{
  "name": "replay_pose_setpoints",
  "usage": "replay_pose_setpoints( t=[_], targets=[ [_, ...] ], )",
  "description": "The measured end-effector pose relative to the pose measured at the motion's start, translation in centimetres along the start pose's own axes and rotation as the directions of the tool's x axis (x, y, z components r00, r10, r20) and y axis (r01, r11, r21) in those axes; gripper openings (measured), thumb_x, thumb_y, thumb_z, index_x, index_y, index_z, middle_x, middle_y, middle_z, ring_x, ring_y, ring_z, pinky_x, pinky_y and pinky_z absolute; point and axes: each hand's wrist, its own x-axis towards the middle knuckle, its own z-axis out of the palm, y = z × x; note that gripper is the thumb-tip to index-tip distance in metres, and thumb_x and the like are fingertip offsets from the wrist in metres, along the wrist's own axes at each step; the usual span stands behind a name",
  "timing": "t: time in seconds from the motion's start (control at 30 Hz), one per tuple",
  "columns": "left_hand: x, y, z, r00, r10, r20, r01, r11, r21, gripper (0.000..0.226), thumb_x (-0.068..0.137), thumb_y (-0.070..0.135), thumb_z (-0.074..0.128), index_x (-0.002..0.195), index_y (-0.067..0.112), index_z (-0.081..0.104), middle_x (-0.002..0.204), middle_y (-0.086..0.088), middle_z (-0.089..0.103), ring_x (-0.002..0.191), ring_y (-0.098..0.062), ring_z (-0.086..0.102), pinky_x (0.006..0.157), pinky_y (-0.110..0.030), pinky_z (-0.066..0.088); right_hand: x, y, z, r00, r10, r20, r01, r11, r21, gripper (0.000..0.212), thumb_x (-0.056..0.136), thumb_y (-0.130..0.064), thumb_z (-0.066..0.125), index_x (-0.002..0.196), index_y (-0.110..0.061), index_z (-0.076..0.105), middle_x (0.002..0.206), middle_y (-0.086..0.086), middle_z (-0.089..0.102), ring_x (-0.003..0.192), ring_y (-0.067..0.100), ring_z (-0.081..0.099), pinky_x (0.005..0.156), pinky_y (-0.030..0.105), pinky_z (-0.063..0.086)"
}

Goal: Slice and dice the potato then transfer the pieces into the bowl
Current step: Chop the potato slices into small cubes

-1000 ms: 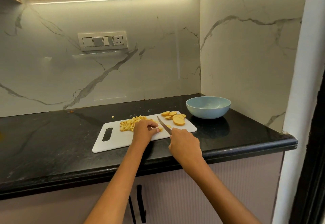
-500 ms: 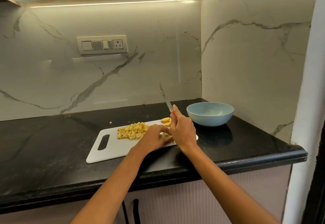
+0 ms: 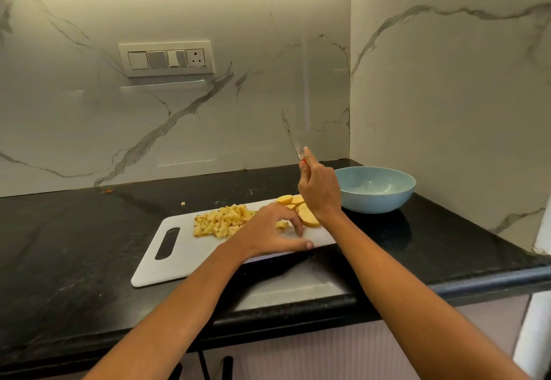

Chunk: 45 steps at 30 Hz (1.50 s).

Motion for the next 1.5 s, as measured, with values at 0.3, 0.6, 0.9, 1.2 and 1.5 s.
replay_pose_setpoints(
  t=[0.3, 0.6, 0.9, 1.2, 1.5],
  targets=[
    [0.8, -5.0, -2.4, 0.970, -0.191, -0.147, 0.228, 0.925, 0.303, 0.012, 0.092, 0.013, 0.055, 0.099, 0.019, 0.062, 0.093, 0.005, 0.068, 0.088, -0.010, 0.061, 0.097, -0.039, 0.043, 0.5, 0.8, 0.2, 0.999, -0.017, -0.032, 0.017, 1.000, 0.015, 0.044, 0.101, -0.023, 0.038, 0.142, -0.007, 0.039, 0.089, 0.012, 0.068, 0.067, 0.013, 0.056, 0.058, 0.022, 0.045],
    [0.5, -3.2, -0.7, 0.988, -0.146, -0.044, 0.152, 0.947, 0.282, 0.020, 0.088, 0.040, 0.058, 0.102, 0.029, 0.068, 0.107, 0.013, 0.065, 0.103, -0.008, 0.051, 0.095, -0.037, 0.033, 0.2, 0.9, 0.2, 0.999, -0.033, -0.015, 0.033, 0.999, 0.000, 0.044, 0.101, -0.023, 0.039, 0.142, -0.008, 0.038, 0.097, 0.011, 0.069, 0.072, 0.016, 0.060, 0.056, 0.016, 0.042],
    [-0.2, -4.0, -2.8, 0.914, -0.322, -0.246, 0.399, 0.825, 0.400, 0.014, 0.089, 0.030, 0.057, 0.093, 0.025, 0.069, 0.111, 0.007, 0.062, 0.114, -0.015, 0.042, 0.097, -0.038, 0.024, 0.8, 1.6, -0.3, 0.991, 0.018, -0.130, -0.010, 0.998, 0.060, 0.043, 0.101, -0.022, 0.040, 0.140, -0.006, 0.040, 0.093, 0.012, 0.070, 0.068, 0.009, 0.053, 0.057, 0.014, 0.039],
    [-0.5, -4.6, -3.1, 0.874, -0.257, -0.413, 0.376, 0.896, 0.237, 0.018, 0.092, 0.020, 0.056, 0.106, 0.019, 0.068, 0.101, 0.002, 0.069, 0.099, -0.016, 0.059, 0.097, -0.038, 0.035, 0.6, 1.6, -0.7, 0.979, 0.044, -0.201, -0.017, 0.991, 0.135, 0.041, 0.101, -0.020, 0.041, 0.138, -0.004, 0.042, 0.081, 0.011, 0.068, 0.062, 0.009, 0.051, 0.054, 0.011, 0.038],
    [3.3, -0.1, 1.9, 0.957, -0.271, -0.104, 0.286, 0.941, 0.180, 0.063, 0.072, 0.053, 0.071, 0.120, 0.014, 0.061, 0.115, -0.001, 0.065, 0.100, -0.013, 0.059, 0.089, -0.029, 0.049, 0.5, 1.7, -1.0, 0.985, 0.065, -0.160, -0.042, 0.989, 0.141, 0.041, 0.101, -0.019, 0.040, 0.139, -0.005, 0.041, 0.075, 0.008, 0.065, 0.062, 0.011, 0.051, 0.060, 0.025, 0.048]
  ],
)
